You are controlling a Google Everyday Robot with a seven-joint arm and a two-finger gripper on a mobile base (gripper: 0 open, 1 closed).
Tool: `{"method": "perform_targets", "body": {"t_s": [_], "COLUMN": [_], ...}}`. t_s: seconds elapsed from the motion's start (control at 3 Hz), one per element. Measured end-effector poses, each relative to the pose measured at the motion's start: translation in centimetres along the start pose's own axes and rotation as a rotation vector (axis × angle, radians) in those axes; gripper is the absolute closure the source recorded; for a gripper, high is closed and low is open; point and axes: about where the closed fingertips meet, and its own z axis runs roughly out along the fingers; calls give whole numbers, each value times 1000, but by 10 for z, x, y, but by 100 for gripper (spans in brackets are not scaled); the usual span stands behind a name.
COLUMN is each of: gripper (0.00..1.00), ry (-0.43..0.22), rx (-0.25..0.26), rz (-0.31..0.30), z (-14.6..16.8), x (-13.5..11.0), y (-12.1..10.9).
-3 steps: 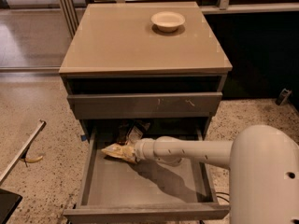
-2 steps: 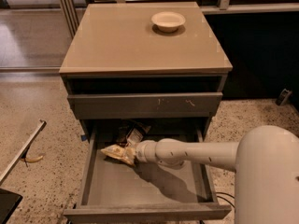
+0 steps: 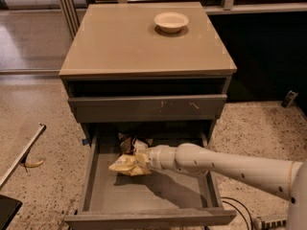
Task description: Pick brown chip bag from middle drawer and place on counter
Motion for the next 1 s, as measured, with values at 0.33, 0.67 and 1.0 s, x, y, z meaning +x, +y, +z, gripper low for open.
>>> {"method": "perform_targets", "body": {"t_s": [0.33,0.67,1.0], "gripper": [100,100,100], "ry": [0,-12,-36], "rx": [-21,-21,-10], "rz": [-20,-53,-115], "z": [-65,-132,-188], "x": [-4,-15,-44], "y": [18,33,37]}}
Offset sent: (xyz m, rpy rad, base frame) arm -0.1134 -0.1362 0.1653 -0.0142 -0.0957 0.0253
